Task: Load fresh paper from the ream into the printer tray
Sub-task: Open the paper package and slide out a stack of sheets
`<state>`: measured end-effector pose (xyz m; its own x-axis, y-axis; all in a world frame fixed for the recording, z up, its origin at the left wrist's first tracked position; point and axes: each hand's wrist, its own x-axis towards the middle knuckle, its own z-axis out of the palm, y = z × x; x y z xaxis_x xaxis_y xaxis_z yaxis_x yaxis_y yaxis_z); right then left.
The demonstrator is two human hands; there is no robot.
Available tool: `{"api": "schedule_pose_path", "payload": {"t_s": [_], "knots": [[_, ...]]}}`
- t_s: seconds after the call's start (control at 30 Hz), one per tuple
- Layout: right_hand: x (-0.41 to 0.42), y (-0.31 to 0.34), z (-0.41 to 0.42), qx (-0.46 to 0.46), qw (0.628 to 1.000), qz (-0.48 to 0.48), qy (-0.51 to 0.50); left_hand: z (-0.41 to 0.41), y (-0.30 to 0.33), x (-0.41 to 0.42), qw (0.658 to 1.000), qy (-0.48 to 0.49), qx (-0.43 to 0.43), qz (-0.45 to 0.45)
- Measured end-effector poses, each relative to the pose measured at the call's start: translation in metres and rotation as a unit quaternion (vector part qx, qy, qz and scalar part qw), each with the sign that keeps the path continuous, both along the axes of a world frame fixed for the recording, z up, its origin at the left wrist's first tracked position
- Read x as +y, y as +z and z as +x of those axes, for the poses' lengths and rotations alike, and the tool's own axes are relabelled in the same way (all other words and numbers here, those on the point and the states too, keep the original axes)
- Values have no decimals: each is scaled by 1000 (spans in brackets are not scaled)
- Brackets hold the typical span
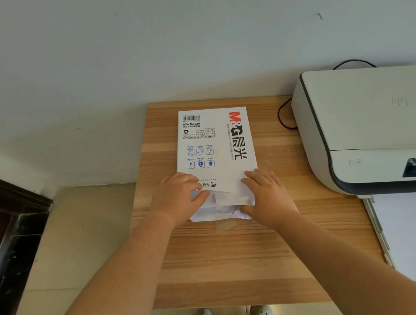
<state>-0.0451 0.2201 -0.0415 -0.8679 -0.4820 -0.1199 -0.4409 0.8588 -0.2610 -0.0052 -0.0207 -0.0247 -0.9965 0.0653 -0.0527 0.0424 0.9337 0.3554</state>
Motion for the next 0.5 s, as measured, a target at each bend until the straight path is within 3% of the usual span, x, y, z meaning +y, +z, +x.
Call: {"api": "schedule_pose_path", "payload": {"t_s": [0.5], "knots": [[-5,29,-21,-133,989,15,-55,-12,19,1,996,29,-81,-39]]}}
